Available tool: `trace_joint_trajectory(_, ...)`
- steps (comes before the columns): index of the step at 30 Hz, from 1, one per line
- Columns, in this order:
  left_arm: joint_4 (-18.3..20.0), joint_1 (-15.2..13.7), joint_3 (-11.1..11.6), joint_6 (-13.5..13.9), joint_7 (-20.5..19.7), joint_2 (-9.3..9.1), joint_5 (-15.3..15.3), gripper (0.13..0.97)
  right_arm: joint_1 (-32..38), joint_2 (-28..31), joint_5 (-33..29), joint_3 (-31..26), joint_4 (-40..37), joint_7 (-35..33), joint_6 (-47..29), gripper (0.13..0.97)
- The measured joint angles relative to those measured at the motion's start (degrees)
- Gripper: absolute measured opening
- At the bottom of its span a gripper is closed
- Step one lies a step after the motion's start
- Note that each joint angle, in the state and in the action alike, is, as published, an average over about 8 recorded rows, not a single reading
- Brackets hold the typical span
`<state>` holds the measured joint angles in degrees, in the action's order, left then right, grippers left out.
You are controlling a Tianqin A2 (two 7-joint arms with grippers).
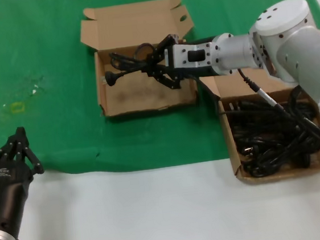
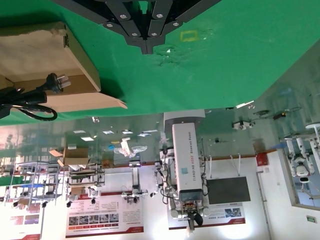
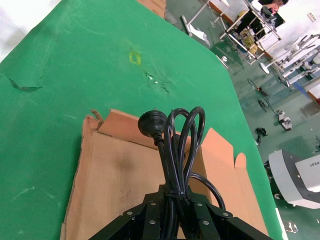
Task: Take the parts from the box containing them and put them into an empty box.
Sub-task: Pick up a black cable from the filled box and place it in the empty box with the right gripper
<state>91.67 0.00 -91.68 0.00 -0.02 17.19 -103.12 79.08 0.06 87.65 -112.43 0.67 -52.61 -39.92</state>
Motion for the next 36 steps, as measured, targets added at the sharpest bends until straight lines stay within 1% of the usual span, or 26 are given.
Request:
trace_joint_trajectory(7,0.0,0.0,0.0,0.0,0.0,0.00,0.0,0.144,-0.3,0.0,1.2,-0.9,0.5,0.1,0.5,0.214)
trace_joint_trajectory(14,0.0,0.0,0.0,0.0,0.0,0.00,0.0,0.144,-0.8,-0.1,4.1,-3.5,1.1,0.2,1.1,0.214)
trace_joint_trajectory(23,0.0,0.0,0.0,0.0,0.0,0.00,0.0,0.144,-1.3,-0.1,9.2,-8.5,1.8,0.1,2.0,0.261)
trace_joint_trajectory(31,0.0,0.0,0.0,0.0,0.0,0.00,0.0,0.144,-1.5,-0.1,14.7,-13.0,2.3,-0.4,2.5,0.380)
trace_joint_trajectory(32,0.0,0.0,0.0,0.0,0.0,0.00,0.0,0.144,-1.5,-0.1,15.3,-13.4,2.3,-0.5,2.6,0.380)
trace_joint_trajectory(36,0.0,0.0,0.0,0.0,0.0,0.00,0.0,0.144,-1.4,-0.1,17.0,-14.2,2.4,-0.9,2.6,0.474)
